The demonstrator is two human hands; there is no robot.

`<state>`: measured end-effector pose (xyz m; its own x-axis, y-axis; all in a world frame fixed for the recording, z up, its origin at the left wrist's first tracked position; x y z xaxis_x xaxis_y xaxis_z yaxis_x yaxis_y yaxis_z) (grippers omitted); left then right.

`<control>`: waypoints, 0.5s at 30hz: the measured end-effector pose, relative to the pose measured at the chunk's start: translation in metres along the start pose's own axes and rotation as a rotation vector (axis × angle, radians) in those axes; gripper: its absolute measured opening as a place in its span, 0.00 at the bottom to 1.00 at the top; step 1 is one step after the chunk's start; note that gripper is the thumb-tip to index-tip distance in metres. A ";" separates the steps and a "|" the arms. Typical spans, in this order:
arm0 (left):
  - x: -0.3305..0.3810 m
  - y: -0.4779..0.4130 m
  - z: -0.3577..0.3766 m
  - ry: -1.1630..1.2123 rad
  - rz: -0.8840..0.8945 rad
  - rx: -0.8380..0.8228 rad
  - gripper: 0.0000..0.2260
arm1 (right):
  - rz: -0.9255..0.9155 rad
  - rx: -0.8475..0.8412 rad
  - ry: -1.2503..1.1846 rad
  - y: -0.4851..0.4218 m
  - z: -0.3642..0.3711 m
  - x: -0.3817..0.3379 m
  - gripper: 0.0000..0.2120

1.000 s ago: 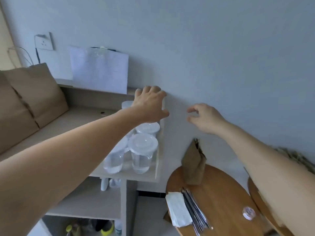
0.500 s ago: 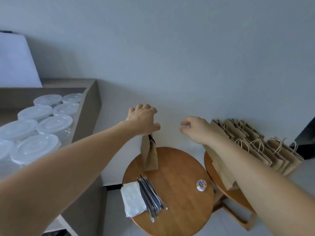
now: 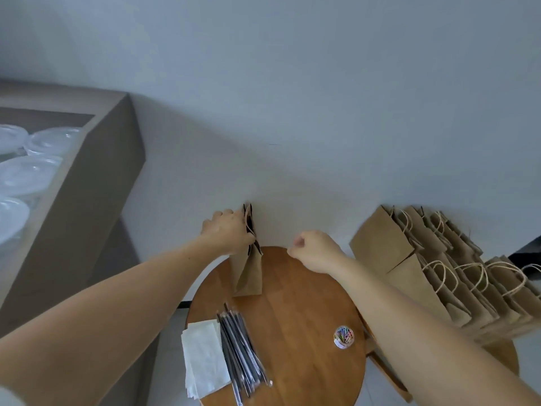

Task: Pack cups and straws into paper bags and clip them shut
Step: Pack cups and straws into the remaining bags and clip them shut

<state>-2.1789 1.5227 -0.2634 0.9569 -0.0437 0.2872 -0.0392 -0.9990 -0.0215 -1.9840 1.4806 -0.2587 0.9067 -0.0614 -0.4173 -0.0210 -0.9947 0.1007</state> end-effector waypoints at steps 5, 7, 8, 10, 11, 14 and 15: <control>-0.035 -0.017 0.028 0.032 -0.104 -0.034 0.24 | -0.030 -0.111 0.021 -0.053 0.058 0.000 0.19; -0.046 -0.024 0.036 0.019 -0.140 -0.031 0.24 | -0.058 -0.164 0.012 -0.071 0.082 0.001 0.21; -0.051 -0.026 0.040 0.020 -0.164 -0.029 0.25 | -0.070 -0.187 0.005 -0.080 0.093 0.002 0.21; -0.058 -0.027 0.049 0.033 -0.218 -0.031 0.25 | -0.078 -0.236 -0.021 -0.096 0.115 0.004 0.20; -0.061 -0.026 0.054 0.033 -0.243 -0.034 0.25 | -0.084 -0.264 -0.035 -0.104 0.126 0.006 0.18; -0.065 -0.019 0.070 0.033 -0.306 -0.054 0.25 | -0.102 -0.332 -0.078 -0.124 0.155 0.010 0.15; -0.067 -0.016 0.075 0.040 -0.327 -0.058 0.25 | -0.104 -0.349 -0.089 -0.129 0.164 0.012 0.15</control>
<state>-2.2209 1.5419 -0.3538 0.9095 0.2803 0.3070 0.2508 -0.9589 0.1323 -2.0399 1.5948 -0.4244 0.8562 0.0166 -0.5164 0.2281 -0.9090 0.3488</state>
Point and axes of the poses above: each hand's wrist, its own y-axis away from the middle knuckle, its own z-axis out of the palm, x = y × z, the point moved 10 cm from there along -y, towards the middle knuckle, and after that the axes turned 11 degrees about x, right-handed, at the moved point
